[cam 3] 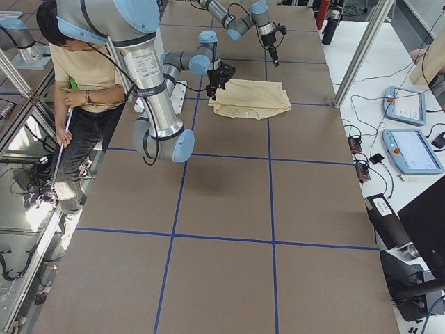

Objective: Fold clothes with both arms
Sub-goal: 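Release the shirt and raise the left gripper while the right gripper moves over the shirt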

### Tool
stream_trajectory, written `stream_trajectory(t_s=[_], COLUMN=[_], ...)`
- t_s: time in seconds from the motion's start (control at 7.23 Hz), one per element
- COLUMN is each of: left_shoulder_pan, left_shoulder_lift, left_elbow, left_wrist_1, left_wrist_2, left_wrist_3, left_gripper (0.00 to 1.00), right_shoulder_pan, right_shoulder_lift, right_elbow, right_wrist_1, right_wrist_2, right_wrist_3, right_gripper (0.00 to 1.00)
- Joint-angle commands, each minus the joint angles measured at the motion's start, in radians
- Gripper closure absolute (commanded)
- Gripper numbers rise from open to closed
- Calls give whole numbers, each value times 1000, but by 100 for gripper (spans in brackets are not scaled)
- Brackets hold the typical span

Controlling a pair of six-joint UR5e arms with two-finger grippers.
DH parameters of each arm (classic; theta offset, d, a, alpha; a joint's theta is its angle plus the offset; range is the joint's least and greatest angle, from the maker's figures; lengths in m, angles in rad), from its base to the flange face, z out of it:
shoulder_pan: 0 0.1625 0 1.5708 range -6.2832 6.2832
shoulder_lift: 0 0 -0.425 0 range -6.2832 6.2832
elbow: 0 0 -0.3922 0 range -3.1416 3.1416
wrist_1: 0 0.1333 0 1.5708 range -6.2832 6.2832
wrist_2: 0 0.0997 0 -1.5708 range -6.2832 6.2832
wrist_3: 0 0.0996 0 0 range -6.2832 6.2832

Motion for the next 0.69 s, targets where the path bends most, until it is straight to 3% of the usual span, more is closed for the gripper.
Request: stream_trajectory(t_s=[0.0, 0.14, 0.42, 0.55], left_shoulder_pan=[-11, -11, -11, -11], left_shoulder_lift=[142, 157, 174, 176], left_elbow=[-155, -164, -165, -165], left_wrist_1=[60, 61, 61, 61], left_wrist_2=[-4, -4, -3, -3], left_wrist_3=[80, 79, 77, 76], left_gripper=[41, 41, 41, 41], right_shoulder_pan=[-16, -19, -22, -22], right_shoulder_lift=[104, 171, 315, 336], right_elbow=[-108, -157, -347, -380], right_wrist_1=[-62, -136, -184, -216], right_wrist_2=[15, 15, 29, 29], right_wrist_3=[-464, -597, -687, -756], right_gripper=[47, 56, 60, 64])
